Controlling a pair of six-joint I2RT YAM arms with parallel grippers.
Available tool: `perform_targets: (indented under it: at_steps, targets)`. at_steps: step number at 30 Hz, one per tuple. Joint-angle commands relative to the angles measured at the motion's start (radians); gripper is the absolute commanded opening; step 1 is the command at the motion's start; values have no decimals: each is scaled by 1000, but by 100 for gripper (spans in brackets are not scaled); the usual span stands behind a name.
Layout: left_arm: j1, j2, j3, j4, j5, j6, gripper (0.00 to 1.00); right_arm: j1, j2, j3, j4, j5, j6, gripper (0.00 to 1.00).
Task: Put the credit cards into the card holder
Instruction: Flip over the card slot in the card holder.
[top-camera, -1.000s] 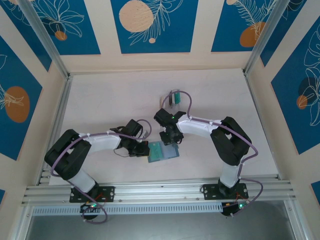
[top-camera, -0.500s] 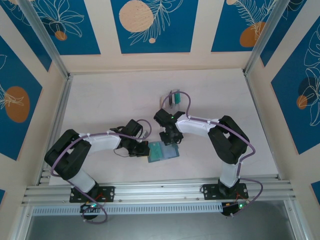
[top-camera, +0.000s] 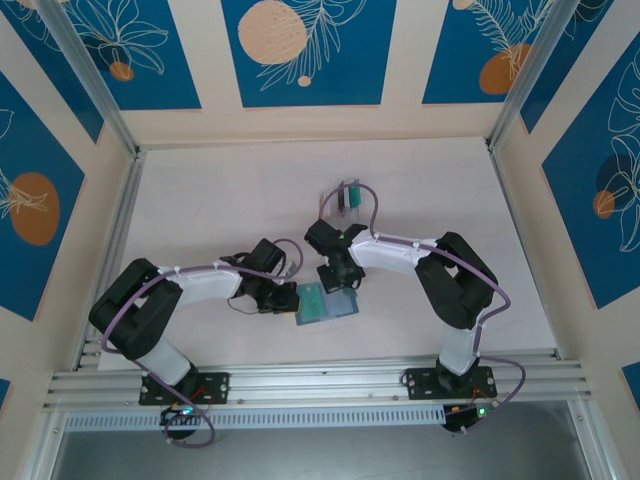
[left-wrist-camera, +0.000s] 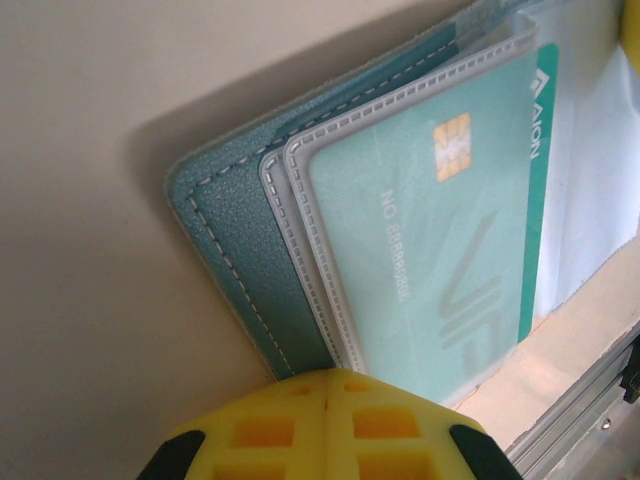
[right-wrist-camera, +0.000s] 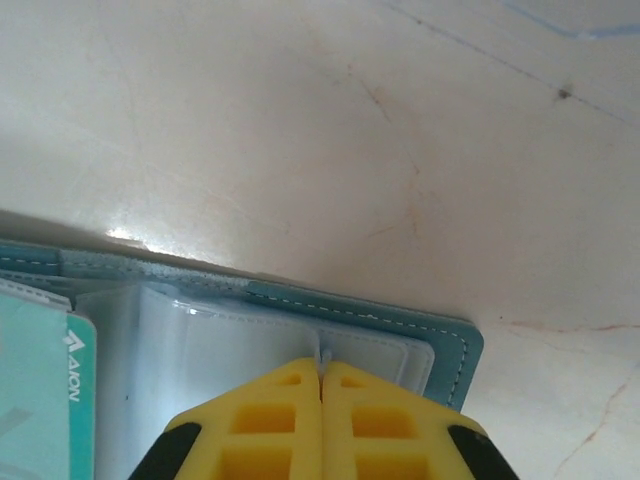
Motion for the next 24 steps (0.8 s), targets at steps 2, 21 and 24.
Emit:
perform_targets:
  at_steps: [2, 21, 24]
  targets:
    - [-24, 115, -45, 44, -69, -6, 4, 8, -29, 18, -65, 64, -4, 0]
    - [-40, 135, -47, 72, -63, -25, 3, -9, -54, 88, -76, -264, 9, 2]
    - [-39, 133, -49, 72, -63, -27, 3, -24, -47, 67, -37, -373, 33, 9]
